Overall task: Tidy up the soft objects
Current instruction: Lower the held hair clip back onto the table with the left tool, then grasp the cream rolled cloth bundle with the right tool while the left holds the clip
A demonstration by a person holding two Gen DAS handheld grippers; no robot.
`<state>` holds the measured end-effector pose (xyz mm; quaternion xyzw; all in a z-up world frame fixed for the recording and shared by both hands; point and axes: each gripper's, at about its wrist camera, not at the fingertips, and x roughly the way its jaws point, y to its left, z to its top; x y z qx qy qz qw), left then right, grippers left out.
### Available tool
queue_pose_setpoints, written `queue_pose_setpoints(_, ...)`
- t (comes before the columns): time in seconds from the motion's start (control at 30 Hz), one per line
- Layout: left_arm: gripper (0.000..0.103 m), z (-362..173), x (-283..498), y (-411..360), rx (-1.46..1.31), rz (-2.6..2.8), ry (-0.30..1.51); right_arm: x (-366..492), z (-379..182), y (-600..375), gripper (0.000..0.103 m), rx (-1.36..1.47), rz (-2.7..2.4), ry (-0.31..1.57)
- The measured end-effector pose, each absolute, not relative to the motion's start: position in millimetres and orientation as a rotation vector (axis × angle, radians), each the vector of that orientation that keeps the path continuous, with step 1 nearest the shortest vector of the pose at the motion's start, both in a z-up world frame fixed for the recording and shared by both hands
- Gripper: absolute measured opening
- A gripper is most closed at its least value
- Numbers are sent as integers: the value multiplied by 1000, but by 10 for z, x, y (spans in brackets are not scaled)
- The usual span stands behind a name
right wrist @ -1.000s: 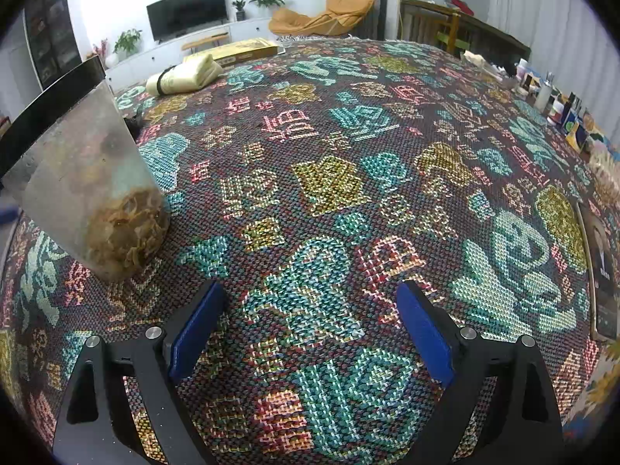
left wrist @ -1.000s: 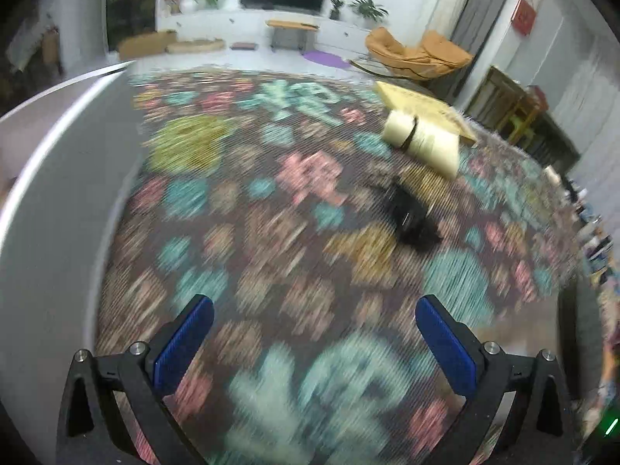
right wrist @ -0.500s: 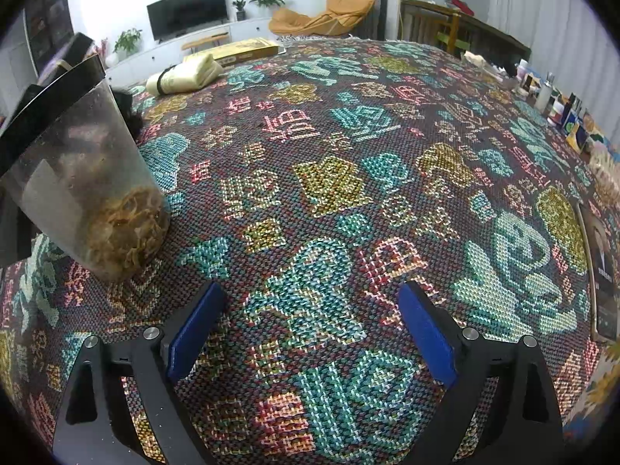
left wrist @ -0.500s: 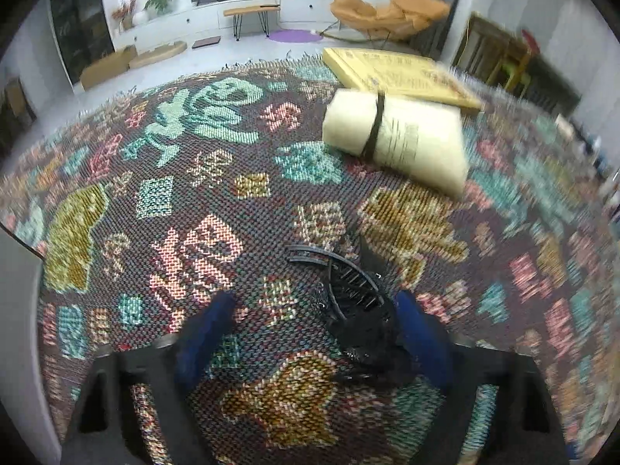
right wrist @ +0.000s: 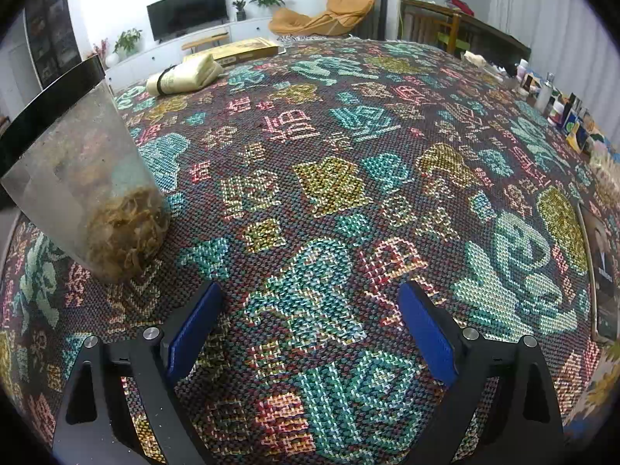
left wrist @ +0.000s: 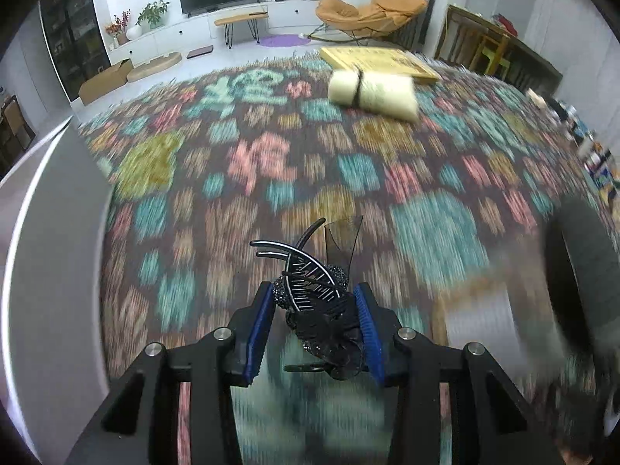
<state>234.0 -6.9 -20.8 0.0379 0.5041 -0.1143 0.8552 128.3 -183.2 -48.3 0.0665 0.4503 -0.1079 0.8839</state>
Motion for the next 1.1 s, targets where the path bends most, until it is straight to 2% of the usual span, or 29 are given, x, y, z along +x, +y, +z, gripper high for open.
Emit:
queue_pose_setpoints(0.2, 42, -455, 1616, -61, 128, -290, 1101, 1282, -483, -1831, 95, 138, -225, 937)
queue_pose_setpoints(0.27, 44, -510, 1481, -59, 137, -300, 1036, 1282, -483, -1833, 95, 138, -225, 937)
queue_pose_setpoints(0.33, 55, -543, 1436, -49, 136, -275, 994, 1282, -483, -1832, 95, 138, -225, 937)
queue_pose_setpoints(0.4, 84, -564, 1439, -41, 125, -237, 975, 1281, -482, -1837, 95, 138, -225, 937)
queue_pose_setpoints(0.47, 97, -607, 1449, -43, 145, -176, 976, 1282, -483, -1831, 95, 138, -225, 937)
queue_pose_setpoints(0.5, 100, -616, 1448, -30, 142, -167, 964, 1281, -483, -1837, 95, 138, -225, 937)
queue_pose_setpoints(0.57, 103, -647, 1456, 19, 117, -164, 957, 1281, -484, -1837, 95, 138, -225, 937)
queue_pose_setpoints(0.77, 103, -665, 1437, 86, 71, -156, 944, 1261, -455, -1892, 94, 185, -200, 922)
queue_pose_setpoints(0.83, 103, -666, 1433, 88, 68, -156, 943, 1192, -342, -2133, 93, 347, -130, 841)
queue_pose_setpoints(0.9, 103, -666, 1435, 93, 68, -156, 942, 1224, -143, -2414, 93, 392, -131, 710)
queue_pose_setpoints(1.0, 103, -663, 1433, 90, 68, -156, 942, 1652, 151, -2683, 93, 286, -97, 637)
queue_pose_setpoints(1.1, 103, -664, 1431, 90, 68, -156, 942, 2507, 338, -2757, 93, 122, 72, 687)
